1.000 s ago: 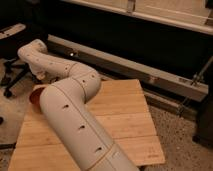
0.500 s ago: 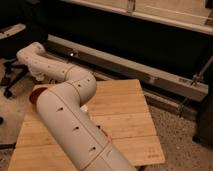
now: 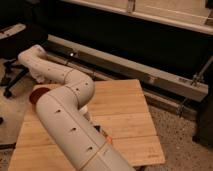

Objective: Push the ceramic bowl across the table

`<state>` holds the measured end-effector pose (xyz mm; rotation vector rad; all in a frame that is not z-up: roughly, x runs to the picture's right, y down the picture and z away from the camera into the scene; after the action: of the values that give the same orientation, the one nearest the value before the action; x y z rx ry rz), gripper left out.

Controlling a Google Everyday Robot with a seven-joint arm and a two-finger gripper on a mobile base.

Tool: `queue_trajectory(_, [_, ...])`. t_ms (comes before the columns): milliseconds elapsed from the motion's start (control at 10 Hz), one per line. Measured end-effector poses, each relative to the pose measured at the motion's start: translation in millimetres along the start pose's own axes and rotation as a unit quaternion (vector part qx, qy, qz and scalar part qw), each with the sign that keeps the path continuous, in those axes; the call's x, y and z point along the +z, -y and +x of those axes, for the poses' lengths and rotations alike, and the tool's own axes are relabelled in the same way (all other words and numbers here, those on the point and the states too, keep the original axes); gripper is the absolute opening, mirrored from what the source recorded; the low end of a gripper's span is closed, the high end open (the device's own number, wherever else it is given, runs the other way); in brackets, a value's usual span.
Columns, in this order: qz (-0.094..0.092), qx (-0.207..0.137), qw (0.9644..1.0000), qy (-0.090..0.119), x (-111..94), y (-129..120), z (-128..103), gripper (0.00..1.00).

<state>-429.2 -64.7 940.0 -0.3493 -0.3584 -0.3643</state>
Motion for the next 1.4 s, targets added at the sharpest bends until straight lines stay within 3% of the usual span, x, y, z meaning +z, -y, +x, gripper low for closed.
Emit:
queue_trajectory(1100, [-0.051,-0.009,0.9986,-0.006,31,-27,1,0.00])
queue_trajectory(1400, [-0.059,-0.013,0.9981,-0.009,31,-30,-1,0.00])
